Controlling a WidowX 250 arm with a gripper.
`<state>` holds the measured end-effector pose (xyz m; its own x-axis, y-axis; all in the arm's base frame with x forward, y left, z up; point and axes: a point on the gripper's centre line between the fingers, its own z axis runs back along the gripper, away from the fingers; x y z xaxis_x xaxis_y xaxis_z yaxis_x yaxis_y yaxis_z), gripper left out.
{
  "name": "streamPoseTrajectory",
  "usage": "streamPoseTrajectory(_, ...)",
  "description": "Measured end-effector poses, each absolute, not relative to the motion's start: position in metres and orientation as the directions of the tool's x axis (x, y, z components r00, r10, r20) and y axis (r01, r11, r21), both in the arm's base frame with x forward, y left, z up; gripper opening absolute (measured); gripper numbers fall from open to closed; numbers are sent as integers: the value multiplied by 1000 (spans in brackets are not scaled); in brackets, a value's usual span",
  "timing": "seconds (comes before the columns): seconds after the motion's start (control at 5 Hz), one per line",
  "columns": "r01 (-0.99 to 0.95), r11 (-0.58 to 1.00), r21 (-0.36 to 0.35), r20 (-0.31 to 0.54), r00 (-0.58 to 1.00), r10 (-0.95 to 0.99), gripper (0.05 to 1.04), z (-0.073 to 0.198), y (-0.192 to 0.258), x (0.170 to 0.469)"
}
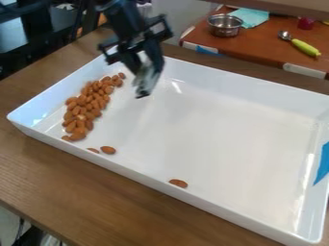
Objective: Sweep into pile
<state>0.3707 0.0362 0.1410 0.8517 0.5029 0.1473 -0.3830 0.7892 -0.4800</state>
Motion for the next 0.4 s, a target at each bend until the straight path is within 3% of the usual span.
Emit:
streamPoseTrajectory(0.2,-347,787,-511,166,858,486,376,165,-8,372)
streamPoseTrajectory(0.4,-273,828,-490,214,883,418,376,158,-60,361)
